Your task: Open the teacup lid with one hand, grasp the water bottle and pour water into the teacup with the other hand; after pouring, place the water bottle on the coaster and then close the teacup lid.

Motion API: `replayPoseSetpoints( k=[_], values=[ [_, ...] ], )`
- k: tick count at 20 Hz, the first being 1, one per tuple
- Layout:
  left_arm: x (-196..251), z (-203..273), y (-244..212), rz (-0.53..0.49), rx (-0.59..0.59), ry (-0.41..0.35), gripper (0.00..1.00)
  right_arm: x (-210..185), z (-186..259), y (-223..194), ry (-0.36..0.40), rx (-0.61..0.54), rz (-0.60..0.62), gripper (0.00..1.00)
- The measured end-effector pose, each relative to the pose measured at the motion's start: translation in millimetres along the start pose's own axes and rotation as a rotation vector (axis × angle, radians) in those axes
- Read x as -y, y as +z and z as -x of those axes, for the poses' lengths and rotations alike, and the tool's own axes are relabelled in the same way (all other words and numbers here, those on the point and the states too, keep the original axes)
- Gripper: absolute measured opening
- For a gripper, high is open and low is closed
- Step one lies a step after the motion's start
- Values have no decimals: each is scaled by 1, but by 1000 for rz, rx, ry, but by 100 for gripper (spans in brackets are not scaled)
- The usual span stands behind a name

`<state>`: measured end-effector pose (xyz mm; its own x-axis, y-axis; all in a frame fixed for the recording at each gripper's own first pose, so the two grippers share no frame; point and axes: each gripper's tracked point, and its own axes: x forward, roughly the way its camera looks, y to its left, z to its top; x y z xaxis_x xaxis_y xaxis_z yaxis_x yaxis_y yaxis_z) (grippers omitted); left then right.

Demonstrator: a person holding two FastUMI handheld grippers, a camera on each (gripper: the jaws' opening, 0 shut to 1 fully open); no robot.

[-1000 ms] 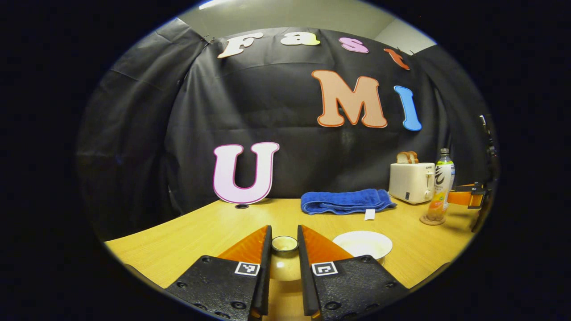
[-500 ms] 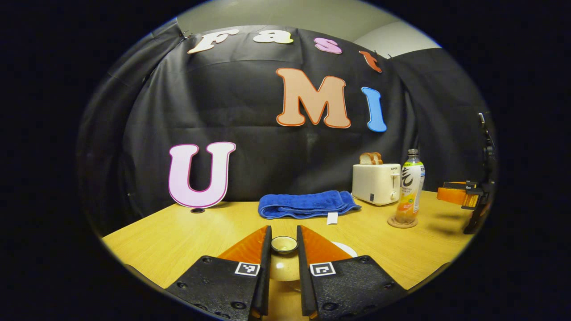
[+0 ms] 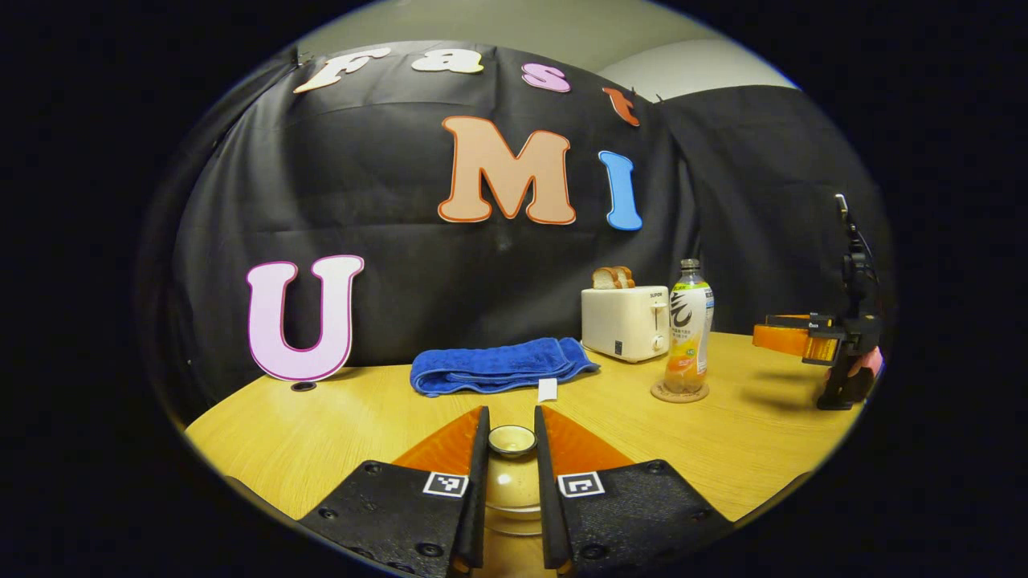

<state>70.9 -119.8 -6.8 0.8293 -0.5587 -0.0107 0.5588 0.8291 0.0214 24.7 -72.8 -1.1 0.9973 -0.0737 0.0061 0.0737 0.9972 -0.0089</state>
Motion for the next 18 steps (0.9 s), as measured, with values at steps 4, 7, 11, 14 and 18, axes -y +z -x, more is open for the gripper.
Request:
replayPoseSetpoints(
  k=[4,7,11,14,18],
  values=[
    [10,-4,-6,-22,-35,-36,26,0,0,0,-3,0,0,98],
    [14,-5,-12,-41,-75,-59,26,0,-1,0,-1,0,-1,96],
    [15,-5,-13,-44,-86,-63,27,-1,-1,-1,-1,0,-1,98],
    [16,-5,-15,-50,-97,-66,29,-1,-1,-1,-1,0,-2,93],
    [16,-7,-18,-59,-116,-64,65,-1,-1,-1,-1,0,-2,98]
  ],
)
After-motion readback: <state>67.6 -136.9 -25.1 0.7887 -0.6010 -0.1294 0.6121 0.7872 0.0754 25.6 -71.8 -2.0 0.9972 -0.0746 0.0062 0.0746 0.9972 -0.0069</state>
